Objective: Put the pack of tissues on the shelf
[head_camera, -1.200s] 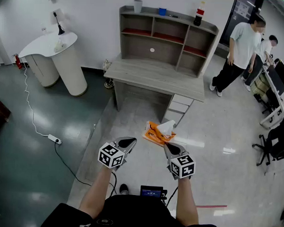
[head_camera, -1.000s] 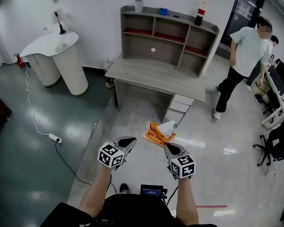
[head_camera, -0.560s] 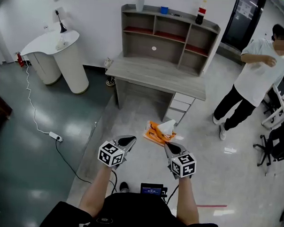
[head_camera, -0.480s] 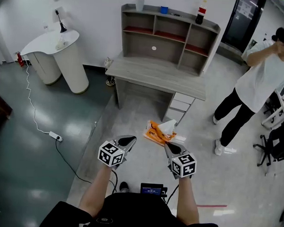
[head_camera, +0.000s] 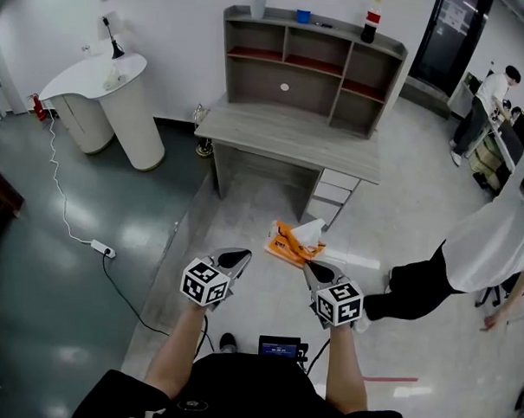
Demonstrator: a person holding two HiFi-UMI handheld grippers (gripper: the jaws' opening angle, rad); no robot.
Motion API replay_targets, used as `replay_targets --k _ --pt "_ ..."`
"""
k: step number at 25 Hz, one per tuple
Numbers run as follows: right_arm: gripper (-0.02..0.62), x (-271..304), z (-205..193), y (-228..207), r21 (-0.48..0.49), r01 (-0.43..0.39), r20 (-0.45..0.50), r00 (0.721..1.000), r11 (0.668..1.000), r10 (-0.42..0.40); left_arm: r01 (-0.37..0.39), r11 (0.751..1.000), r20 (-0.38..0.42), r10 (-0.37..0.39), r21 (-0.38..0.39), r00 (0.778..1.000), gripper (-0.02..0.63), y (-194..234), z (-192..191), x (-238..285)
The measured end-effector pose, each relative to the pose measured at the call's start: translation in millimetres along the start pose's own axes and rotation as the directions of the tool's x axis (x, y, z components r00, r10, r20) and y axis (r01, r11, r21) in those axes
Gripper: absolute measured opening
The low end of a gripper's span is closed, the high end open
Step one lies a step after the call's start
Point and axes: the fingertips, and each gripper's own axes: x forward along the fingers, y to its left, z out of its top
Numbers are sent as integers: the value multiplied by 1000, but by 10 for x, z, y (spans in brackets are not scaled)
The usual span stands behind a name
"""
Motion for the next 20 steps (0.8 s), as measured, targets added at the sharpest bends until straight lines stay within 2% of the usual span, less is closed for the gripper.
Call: replay_targets --k 20 --pt "5 -176 -79 -265 2 -33 5 999 999 33 -35 999 3 35 -2 999 2 -215 17 221"
